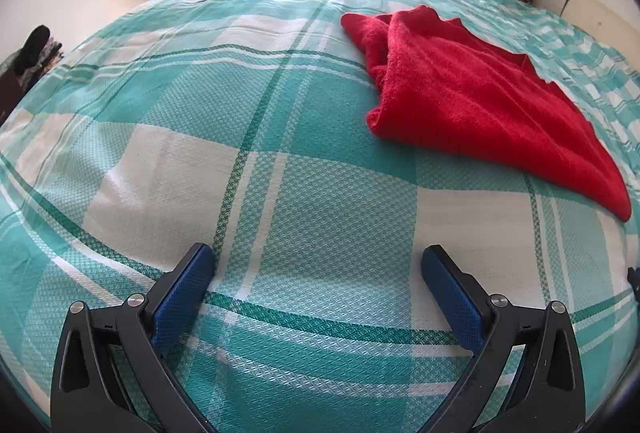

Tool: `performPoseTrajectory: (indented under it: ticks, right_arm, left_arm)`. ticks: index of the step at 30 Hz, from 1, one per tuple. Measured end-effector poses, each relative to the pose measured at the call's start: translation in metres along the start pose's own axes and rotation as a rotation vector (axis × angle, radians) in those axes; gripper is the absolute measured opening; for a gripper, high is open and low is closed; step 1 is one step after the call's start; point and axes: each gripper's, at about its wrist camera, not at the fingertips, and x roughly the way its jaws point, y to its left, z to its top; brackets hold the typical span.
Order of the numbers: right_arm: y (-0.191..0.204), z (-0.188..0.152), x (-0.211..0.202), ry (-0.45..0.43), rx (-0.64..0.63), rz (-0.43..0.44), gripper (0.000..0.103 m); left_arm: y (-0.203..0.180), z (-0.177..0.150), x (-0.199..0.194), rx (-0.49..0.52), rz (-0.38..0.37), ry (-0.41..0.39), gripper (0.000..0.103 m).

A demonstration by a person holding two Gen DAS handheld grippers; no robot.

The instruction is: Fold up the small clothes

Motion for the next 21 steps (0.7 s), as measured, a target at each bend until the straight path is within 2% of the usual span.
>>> performPoseTrajectory:
  ticks: [21]
  right_arm:
    - [0.0002, -0.001, -0.0009, -0.007, -0.002, 0.001, 0.103]
  left_arm:
    - [-0.0013, 0.0004, 0.0019, 0.006, 0.01, 0.008, 0.102]
